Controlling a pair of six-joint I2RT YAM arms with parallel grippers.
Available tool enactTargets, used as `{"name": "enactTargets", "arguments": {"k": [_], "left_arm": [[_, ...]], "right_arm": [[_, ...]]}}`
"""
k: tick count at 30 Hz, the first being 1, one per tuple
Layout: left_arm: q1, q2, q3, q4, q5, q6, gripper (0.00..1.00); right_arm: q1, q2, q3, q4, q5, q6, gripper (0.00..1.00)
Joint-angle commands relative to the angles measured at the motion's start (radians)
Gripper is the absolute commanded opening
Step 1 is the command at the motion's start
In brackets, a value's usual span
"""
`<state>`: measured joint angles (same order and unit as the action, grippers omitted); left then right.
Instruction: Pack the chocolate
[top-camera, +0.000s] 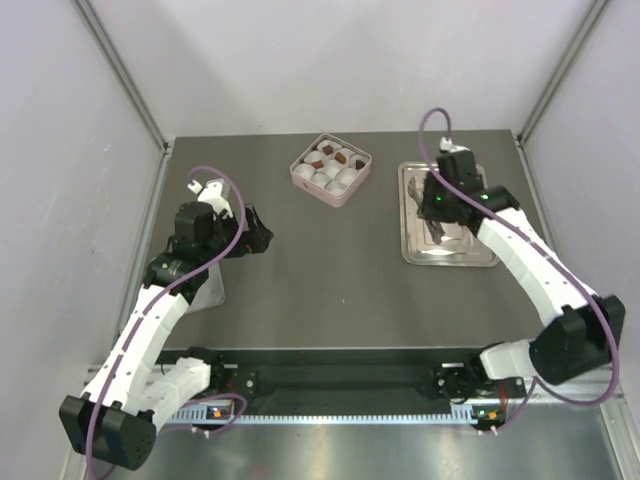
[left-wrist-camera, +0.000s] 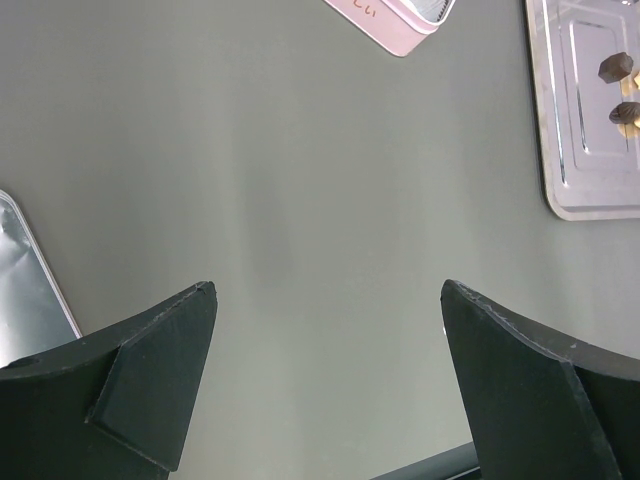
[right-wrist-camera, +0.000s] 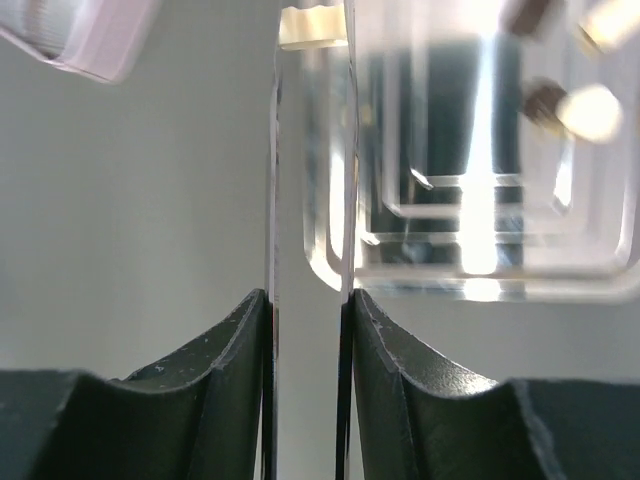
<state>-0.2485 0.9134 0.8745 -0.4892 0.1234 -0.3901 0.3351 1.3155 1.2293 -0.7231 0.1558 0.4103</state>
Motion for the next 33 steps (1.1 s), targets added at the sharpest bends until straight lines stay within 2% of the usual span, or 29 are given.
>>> {"name": "enactTargets", "arguments": {"k": [1,2,8,14,25,33], "left_arm": [[-0.002,-0.016,0.001,0.051,0.002,0.008,0.99],[-0.002,-0.016,0.001,0.049,0.001,0.008,0.99],[-0.002,-0.016,0.003,0.047,-0.001,0.011,0.99],[-0.002,-0.016,0.006,0.041,-0.016,0.011,0.99],[-0.003,-0.015,0.006,0.040,-0.018,0.011,0.99],[-0.002,-0.013,0.006,0.041,-0.019,0.013,0.99]], "right_arm": [[0.096,0.109,0.148,0.125,0.047,-0.036,0.36],[0.140,0.173,0.207,0.143,0.057,-0.048,0.36],[0.229,0.439,0.453,0.246,0.012,-0.129,0.36],[0.271,0.614,0.582,0.330,-0.004,-0.211,0.38],[0.283,0.778,0.639,0.379,0.039,-0.284,0.39],[0.283,0.824,0.647,0.386,0.073,-0.292,0.40]]}}
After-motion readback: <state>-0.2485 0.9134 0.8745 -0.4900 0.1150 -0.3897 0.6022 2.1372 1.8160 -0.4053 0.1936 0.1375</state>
